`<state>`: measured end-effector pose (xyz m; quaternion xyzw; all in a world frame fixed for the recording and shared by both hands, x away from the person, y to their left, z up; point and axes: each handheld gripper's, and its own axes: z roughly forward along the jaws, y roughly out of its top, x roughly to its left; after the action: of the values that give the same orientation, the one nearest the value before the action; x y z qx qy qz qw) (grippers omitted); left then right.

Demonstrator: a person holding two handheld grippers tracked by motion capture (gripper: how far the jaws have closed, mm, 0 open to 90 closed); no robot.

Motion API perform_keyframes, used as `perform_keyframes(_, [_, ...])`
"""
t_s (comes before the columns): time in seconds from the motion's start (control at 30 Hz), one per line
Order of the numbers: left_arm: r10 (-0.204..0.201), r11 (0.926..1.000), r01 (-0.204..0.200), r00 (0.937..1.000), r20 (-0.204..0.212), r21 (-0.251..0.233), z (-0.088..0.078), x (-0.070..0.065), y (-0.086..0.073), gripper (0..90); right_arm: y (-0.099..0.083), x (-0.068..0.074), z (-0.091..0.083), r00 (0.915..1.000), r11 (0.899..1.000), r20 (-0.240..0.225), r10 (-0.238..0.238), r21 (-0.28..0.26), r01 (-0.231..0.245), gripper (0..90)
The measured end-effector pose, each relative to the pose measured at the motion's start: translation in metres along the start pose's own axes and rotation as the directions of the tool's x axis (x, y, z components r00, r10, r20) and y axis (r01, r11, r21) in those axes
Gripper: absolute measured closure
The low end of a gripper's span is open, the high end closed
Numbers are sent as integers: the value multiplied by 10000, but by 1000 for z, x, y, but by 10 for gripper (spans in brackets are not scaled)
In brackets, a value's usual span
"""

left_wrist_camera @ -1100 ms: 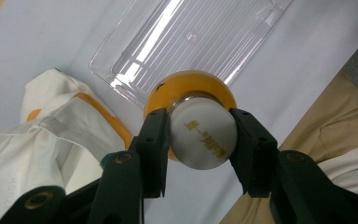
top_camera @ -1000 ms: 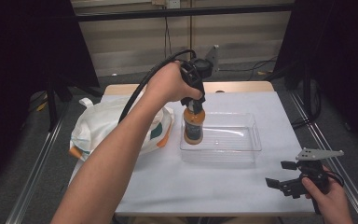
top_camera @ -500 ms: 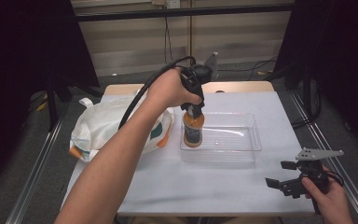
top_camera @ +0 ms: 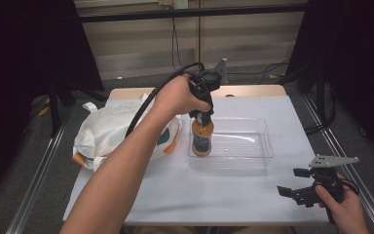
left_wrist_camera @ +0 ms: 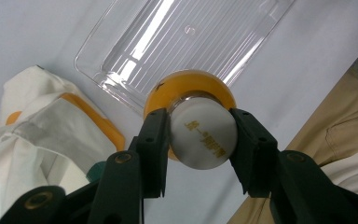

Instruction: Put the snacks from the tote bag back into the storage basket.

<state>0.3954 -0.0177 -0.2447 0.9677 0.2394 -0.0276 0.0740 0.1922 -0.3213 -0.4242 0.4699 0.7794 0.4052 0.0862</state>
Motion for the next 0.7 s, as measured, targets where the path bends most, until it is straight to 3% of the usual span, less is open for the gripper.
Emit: perform_keyframes(0.7, [-78,9999,78,10000,27,146,16,2,-4,591,0,0,1,10000,10000,13,-72,0,72,26])
